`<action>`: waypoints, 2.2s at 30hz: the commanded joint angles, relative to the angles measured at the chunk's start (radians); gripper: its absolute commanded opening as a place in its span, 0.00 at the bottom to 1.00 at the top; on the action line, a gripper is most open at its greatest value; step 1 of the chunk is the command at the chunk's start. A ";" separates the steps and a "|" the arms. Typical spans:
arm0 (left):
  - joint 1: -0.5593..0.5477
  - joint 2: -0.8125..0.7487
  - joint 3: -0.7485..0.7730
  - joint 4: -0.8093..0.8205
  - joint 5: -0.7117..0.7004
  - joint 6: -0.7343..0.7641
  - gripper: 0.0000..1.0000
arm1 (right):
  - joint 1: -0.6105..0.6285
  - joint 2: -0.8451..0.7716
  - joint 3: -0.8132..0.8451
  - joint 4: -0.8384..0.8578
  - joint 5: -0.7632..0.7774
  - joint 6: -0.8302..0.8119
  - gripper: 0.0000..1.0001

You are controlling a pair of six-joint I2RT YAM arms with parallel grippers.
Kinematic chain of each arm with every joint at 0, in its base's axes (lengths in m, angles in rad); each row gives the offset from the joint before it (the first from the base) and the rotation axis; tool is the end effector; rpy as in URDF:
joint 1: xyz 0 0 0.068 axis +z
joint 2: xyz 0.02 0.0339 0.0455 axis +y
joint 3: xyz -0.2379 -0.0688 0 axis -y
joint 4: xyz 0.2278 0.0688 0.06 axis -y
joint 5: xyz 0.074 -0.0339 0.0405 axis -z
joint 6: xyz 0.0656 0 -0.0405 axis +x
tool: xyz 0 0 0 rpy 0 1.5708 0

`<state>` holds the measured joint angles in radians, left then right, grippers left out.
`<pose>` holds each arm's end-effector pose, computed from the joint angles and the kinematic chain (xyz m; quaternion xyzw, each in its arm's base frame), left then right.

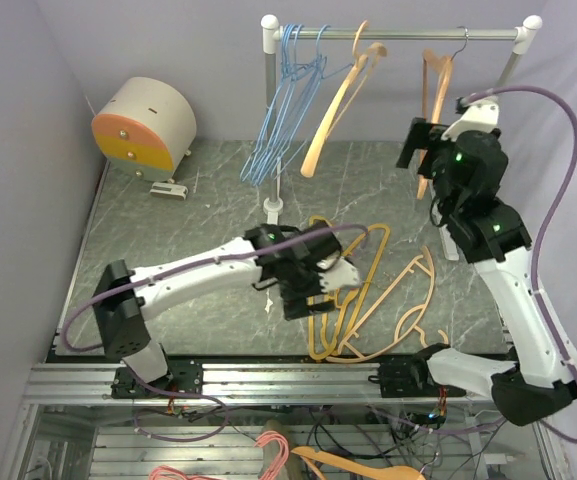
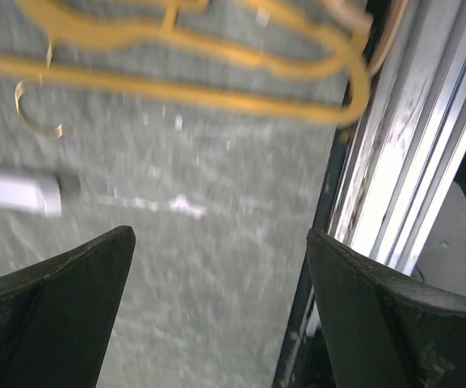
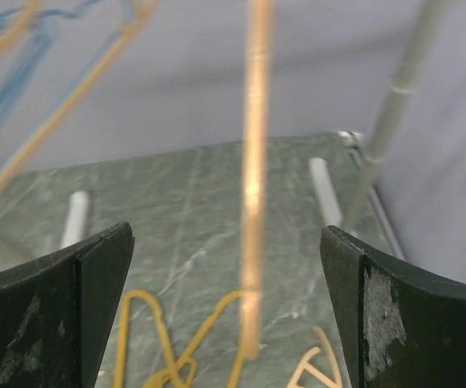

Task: Organize the hangers
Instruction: Pick up the hanger at the center of the board.

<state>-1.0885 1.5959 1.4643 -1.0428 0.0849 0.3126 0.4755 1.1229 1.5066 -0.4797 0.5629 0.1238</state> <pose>0.1405 -0.2803 0.2524 0.6378 0.7435 -0.1129 0.1664 0.2246 0.0763 0.4564 0.0595 0.7328 -0.0058 0.6778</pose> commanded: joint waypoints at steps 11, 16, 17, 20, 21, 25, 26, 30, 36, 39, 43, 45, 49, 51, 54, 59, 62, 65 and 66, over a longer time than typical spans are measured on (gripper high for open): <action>-0.151 0.272 0.168 0.536 -0.061 -0.143 0.99 | -0.480 -0.108 -0.083 0.079 -0.203 0.218 1.00; -0.197 0.325 0.137 0.580 -0.014 0.068 0.99 | -0.482 -0.157 -0.067 0.040 -0.168 0.214 1.00; -0.197 0.340 0.138 0.599 -0.019 0.078 0.99 | -0.483 -0.161 -0.052 0.023 -0.170 0.213 1.00; -0.197 0.387 0.151 0.684 -0.038 0.045 0.99 | -0.483 -0.175 -0.006 -0.034 -0.191 0.201 1.00; -0.197 0.417 0.181 0.689 -0.050 0.028 1.00 | -0.482 -0.179 0.006 -0.050 -0.201 0.200 1.00; -0.191 0.558 0.334 0.667 -0.110 -0.040 1.00 | -0.482 -0.195 0.032 -0.080 -0.245 0.199 1.00; -0.186 0.584 0.347 0.681 -0.118 -0.055 1.00 | -0.482 -0.201 0.037 -0.088 -0.254 0.198 1.00; -0.175 0.655 0.391 0.726 -0.114 -0.072 1.00 | -0.482 -0.212 0.056 -0.113 -0.260 0.187 1.00; -0.163 0.747 0.457 0.732 -0.154 -0.085 0.97 | -0.483 -0.223 0.050 -0.122 -0.244 0.158 1.00; -0.151 0.781 0.480 0.724 -0.170 -0.092 0.94 | -0.483 -0.230 0.026 -0.109 -0.242 0.150 1.00; -0.141 0.803 0.478 0.716 -0.171 -0.098 0.89 | -0.482 -0.230 0.000 -0.096 -0.246 0.143 1.00; -0.141 0.808 0.468 0.723 -0.182 -0.096 0.86 | -0.482 -0.231 -0.011 -0.087 -0.248 0.140 1.00; -0.140 0.830 0.475 0.724 -0.208 -0.104 0.80 | -0.482 -0.232 -0.021 -0.073 -0.256 0.132 1.00; -0.140 0.840 0.484 0.719 -0.221 -0.115 0.75 | -0.482 -0.236 -0.021 -0.068 -0.266 0.126 1.00; -0.140 0.847 0.491 0.711 -0.226 -0.130 0.58 | -0.482 -0.238 -0.007 -0.080 -0.265 0.118 1.00; -0.139 0.849 0.508 0.683 -0.211 -0.149 0.08 | -0.482 -0.251 -0.005 -0.083 -0.261 0.109 1.00; -0.139 0.841 0.512 0.666 -0.208 -0.153 0.07 | -0.480 -0.261 -0.009 -0.081 -0.259 0.105 1.00; -0.137 0.815 0.507 0.653 -0.205 -0.160 0.07 | -0.480 -0.278 -0.009 -0.086 -0.250 0.101 1.00; -0.136 0.806 0.512 0.644 -0.203 -0.162 0.07 | -0.481 -0.285 -0.008 -0.086 -0.247 0.098 1.00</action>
<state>-1.2308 2.4161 1.9530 -0.3466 -0.1272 0.1699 0.0010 0.8661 1.4906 -0.5808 0.3061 0.2451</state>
